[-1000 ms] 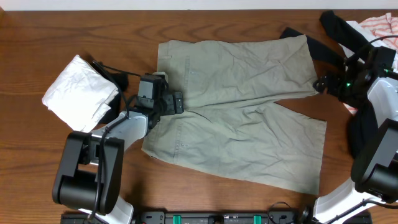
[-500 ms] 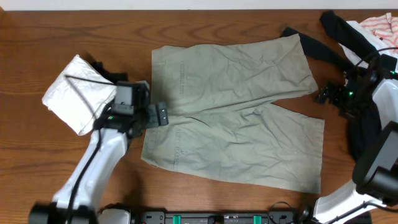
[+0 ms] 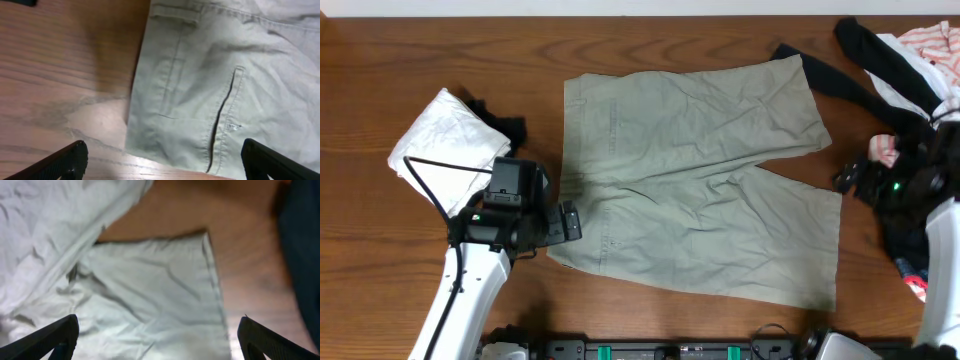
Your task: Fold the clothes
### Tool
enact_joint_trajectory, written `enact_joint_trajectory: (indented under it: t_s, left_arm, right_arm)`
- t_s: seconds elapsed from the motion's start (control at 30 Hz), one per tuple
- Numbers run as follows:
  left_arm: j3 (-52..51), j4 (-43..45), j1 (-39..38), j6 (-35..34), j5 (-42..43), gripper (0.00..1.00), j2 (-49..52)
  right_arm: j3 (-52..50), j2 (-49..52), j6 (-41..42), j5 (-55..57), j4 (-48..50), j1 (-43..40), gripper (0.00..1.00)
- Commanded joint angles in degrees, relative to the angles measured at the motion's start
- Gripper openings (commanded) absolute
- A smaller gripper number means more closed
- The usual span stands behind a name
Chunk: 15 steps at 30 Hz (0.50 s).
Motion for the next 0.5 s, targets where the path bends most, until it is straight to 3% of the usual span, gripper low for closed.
enact_joint_trajectory:
  t_s: [0.0,0.33,0.47]
  left_arm:
    - [-2.67,-0.15,0.22,-0.87,4.59,0.98,-0.35]
    - [-10.29,3.58,0.22,-8.35,4.63,0.99,-0.35]
    - [-12.48,4.66,0.22,-14.67,4.59,0.98,0.11]
  right_arm:
    - [-5.44,-4.07,2.16,-1.14,0.7,-0.15,0.99]
    - [-14.64,-5.07,2.64,-1.99,2.82,-0.07,0.99]
    - [-15.08,-5.07,2.62,-1.99,2.71,-0.07,0.99]
